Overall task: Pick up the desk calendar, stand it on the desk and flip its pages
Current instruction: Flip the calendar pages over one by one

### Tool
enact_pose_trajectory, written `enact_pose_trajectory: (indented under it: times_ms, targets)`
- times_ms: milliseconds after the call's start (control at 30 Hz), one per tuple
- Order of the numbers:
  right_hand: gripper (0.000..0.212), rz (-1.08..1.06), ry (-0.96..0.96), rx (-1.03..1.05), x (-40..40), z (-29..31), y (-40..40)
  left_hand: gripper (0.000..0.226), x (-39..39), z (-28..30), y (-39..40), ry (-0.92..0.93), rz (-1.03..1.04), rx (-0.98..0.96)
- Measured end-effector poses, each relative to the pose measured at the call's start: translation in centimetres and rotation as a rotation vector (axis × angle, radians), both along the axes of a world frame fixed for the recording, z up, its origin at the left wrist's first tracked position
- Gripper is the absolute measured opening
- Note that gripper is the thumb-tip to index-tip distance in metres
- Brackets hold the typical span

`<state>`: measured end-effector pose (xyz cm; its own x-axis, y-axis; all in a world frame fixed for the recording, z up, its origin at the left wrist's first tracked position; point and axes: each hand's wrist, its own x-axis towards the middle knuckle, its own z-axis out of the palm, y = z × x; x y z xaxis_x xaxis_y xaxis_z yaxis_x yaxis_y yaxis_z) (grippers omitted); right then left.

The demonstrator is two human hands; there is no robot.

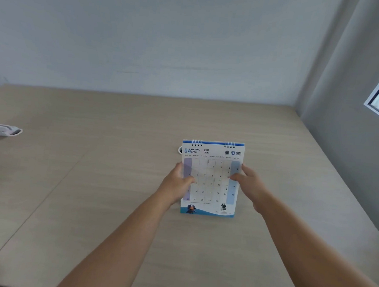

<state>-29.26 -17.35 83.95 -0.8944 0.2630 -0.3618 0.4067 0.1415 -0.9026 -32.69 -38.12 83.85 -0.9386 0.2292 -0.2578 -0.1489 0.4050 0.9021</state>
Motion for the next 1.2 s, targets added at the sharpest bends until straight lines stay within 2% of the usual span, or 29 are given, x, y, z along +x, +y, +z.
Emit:
enact_pose_trajectory:
  times_ms: [100,200,300,367,500,700,800,900,1067,1200]
  targets:
    - [0.038,-0.083,0.024,0.038,-0.1,0.3,0.6,0.039,0.2,0.5,-0.4,0.001,0.091,-0.012]
    - [0.022,-0.202,0.043,-0.045,-0.5,2.2,1.8,0.02,-0.6,2.3,-1.4,-0.004,0.177,0.094]
    - [0.04,-0.159,0.131,-0.286,-0.9,4.5,2.9,0.035,-1.9,4.7,-2.5,-0.048,0.15,0.389]
    - [0.05,-0.117,0.234,-0.338,-1.4,5.4,3.3,0.035,-2.6,6.2,-2.4,0.026,0.135,0.461]
    - [0.049,-0.157,0.279,-0.32,-2.1,5.9,2.4,0.047,-3.3,6.8,-1.3,0.064,0.19,0.361]
    - [0.053,-0.158,0.063,-0.215,-1.9,2.2,1.3,0.044,-2.2,3.3,-0.9,-0.063,0.196,0.193]
    - [0.05,-0.131,0.033,-0.211,-1.9,1.2,1.1,0.02,-2.1,2.3,-0.5,-0.117,0.154,0.18]
    - [0.035,-0.154,0.061,-0.18,-2.3,1.4,1.4,0.016,-2.7,2.3,-0.1,-0.117,0.15,0.197]
    - [0.027,-0.097,0.084,-0.105,-4.1,2.6,1.9,0.028,-4.8,2.9,0.5,-0.122,0.165,0.189]
    - [0.021,-0.046,0.076,-0.021,-6.5,4.0,1.7,0.032,-7.2,4.1,1.2,-0.101,0.277,0.176]
